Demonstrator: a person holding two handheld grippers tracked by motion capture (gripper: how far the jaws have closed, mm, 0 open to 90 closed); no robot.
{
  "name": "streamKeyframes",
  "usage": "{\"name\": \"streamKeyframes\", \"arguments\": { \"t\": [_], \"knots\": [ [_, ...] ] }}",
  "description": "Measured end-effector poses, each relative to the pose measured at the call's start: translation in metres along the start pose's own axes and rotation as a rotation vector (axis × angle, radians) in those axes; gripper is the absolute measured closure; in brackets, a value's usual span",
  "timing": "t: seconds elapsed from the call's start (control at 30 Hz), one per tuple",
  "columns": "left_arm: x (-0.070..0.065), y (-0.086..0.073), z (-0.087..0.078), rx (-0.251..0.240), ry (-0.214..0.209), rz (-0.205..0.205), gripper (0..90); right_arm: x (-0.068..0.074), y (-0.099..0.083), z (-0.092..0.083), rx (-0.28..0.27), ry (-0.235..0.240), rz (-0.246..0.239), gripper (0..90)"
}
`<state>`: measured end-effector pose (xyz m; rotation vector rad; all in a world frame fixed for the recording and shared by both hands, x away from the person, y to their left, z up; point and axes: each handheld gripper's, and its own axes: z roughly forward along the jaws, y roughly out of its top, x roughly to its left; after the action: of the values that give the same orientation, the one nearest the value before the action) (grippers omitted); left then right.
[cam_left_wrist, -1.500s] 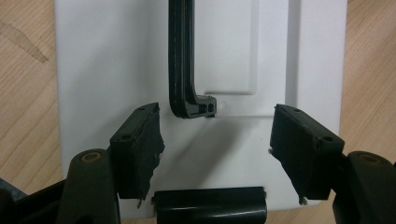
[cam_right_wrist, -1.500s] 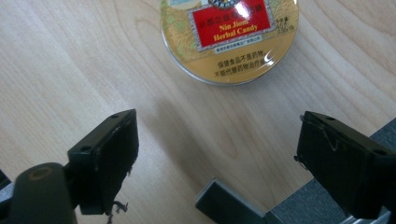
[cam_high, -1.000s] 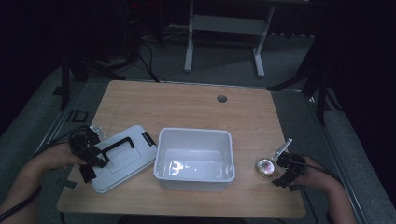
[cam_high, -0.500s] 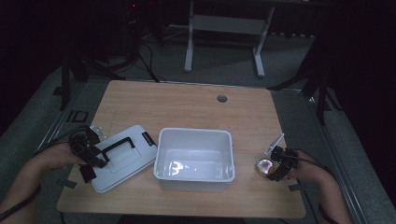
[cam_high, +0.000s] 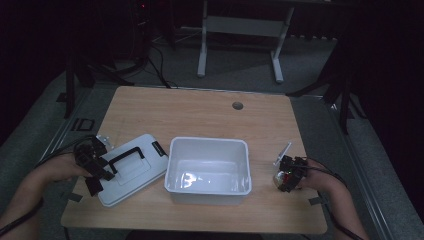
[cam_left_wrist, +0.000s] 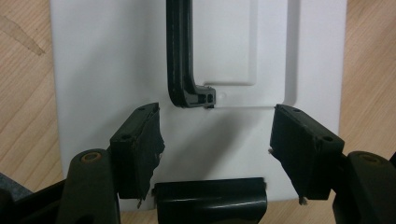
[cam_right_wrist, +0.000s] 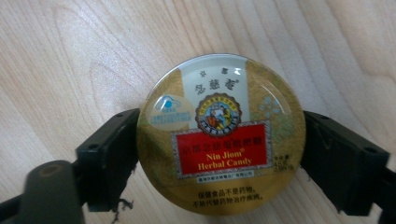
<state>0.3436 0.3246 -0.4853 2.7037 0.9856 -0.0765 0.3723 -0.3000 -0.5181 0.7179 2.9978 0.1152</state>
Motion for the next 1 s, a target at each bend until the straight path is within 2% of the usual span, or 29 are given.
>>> {"name": "streamKeyframes", "arguments": {
  "t": [0.4, 0.5, 0.6, 0.77, 0.9, 1.0],
  "knots": [
    [-0.001, 0.001, -0.002, 0.001, 0.003, 0.005, 33.2, 0.004, 0.006, 0.001, 0.026, -0.004, -0.047, 19.9],
    [-0.001, 0.001, -0.002, 0.006, 0.004, 0.003, 33.2, 0.008, 0.007, -0.001, 0.029, 0.019, -0.087, 20.1],
    [-0.001, 0.001, -0.004, 0.006, 0.007, 0.002, 33.2, 0.012, 0.008, -0.004, 0.041, 0.033, -0.101, 20.1],
    [-0.001, 0.001, -0.006, 0.005, 0.008, 0.003, 33.2, 0.022, 0.013, -0.021, 0.046, 0.040, -0.148, 20.2],
    [-0.001, 0.002, -0.007, 0.002, 0.010, 0.003, 33.2, 0.028, 0.017, -0.037, 0.040, 0.014, -0.163, 20.2],
    [-0.002, 0.002, -0.007, 0.005, 0.010, 0.009, 33.2, 0.033, 0.020, -0.048, 0.039, 0.033, -0.171, 20.2]
  ]
}}
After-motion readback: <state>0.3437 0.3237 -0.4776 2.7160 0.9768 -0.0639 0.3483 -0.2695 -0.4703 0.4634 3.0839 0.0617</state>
